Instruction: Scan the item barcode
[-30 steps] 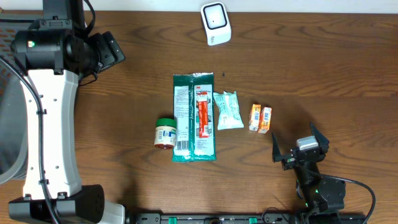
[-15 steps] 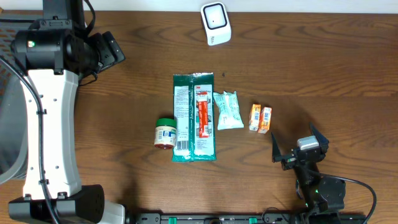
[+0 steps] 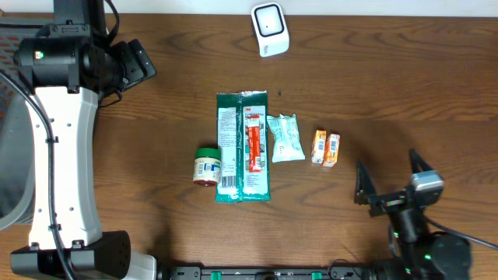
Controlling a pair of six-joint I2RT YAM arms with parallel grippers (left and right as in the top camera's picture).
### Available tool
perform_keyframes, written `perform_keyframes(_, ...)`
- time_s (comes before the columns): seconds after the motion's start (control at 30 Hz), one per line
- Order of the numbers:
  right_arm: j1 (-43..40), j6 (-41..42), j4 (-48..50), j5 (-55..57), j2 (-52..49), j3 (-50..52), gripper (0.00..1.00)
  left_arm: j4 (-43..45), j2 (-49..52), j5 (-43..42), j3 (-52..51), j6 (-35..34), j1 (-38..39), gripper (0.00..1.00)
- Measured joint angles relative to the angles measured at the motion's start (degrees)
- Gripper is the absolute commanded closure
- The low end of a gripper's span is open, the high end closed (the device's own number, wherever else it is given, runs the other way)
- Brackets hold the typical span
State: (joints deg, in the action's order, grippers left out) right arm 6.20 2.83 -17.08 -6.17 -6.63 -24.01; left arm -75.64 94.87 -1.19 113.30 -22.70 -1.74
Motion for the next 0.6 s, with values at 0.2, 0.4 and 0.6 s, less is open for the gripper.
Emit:
perform_keyframes(0.2, 0.0, 0.7, -16.6, 0.0, -13.9, -20.3, 0.01, 0.0, 0.0, 0.0, 0.0, 0.0, 0.0, 0.08)
perform_keyframes(0.4, 0.0, 1.0, -42.7, 0.3, -34.0, -47.7, 0.01, 0.0, 0.0, -0.1, 0.0, 0.0, 0.0, 0.08)
perform_keyframes(0.6, 0.0, 1.1, -59.2, 0.6, -51.5, -68.6, 0.01, 0.0, 0.0, 0.0, 0.0, 0.0, 0.0, 0.08)
